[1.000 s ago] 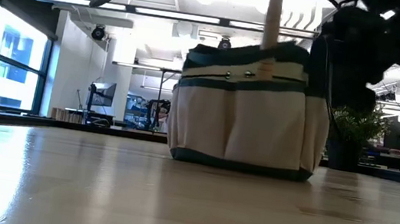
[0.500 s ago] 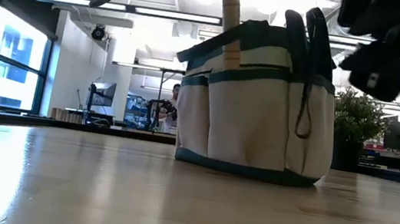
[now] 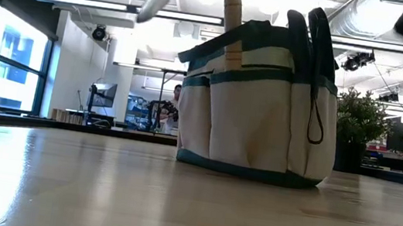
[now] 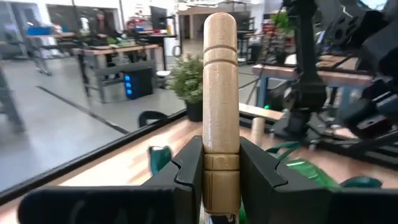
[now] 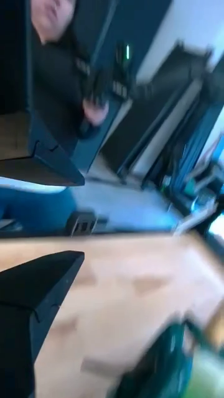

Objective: Pick & Place Garden tools in Gardening bag
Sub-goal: Put the brown trowel into the gardening bag

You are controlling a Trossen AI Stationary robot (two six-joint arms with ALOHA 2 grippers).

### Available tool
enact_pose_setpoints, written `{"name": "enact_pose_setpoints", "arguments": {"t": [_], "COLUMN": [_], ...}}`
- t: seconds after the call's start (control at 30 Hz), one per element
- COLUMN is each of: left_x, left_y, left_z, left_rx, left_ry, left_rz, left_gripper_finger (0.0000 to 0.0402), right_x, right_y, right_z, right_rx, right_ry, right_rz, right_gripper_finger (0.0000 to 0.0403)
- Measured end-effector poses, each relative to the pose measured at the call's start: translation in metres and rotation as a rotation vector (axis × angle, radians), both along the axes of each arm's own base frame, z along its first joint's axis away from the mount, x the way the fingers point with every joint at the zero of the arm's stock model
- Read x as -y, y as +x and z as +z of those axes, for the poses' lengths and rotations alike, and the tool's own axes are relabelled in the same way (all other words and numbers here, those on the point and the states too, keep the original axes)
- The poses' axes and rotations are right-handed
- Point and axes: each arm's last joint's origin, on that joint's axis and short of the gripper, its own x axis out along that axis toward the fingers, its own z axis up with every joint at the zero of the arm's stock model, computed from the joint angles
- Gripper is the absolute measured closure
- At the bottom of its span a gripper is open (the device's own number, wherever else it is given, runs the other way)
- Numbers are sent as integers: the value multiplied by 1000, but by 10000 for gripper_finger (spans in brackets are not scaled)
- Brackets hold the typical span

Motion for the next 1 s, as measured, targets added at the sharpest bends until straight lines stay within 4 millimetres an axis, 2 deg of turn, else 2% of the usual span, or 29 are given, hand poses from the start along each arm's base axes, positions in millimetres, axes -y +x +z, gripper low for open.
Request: {"name": "enact_pose_setpoints", "arguments": {"t": [0.1,0.23,0.37,0.5,0.77,1.0], "left_x": [-1,7,11,-3,-32,-24], "left_y": [4,3,6,18,42,51], "left_z": [-10,-30,-49,-63,-68,-66], "left_rx": [-27,-113,-93,-59,44,79], "left_ry": [9,66,37,-15,-83,-70], "left_rz": [15,124,181,233,223,204], "left_gripper_finger": [338,338,338,338,338,338], "right_x": [-14,-29,-38,-44,-53,-58], "right_y": [-10,-25,-37,-45,-58,-66], "right_z": [7,10,10,11,11,11], "right_rx": [79,118,120,122,120,118], "right_ry": [9,5,8,32,39,44], "right_rz": [22,16,2,14,60,101], "right_gripper_finger": [231,231,231,231,231,231]}}
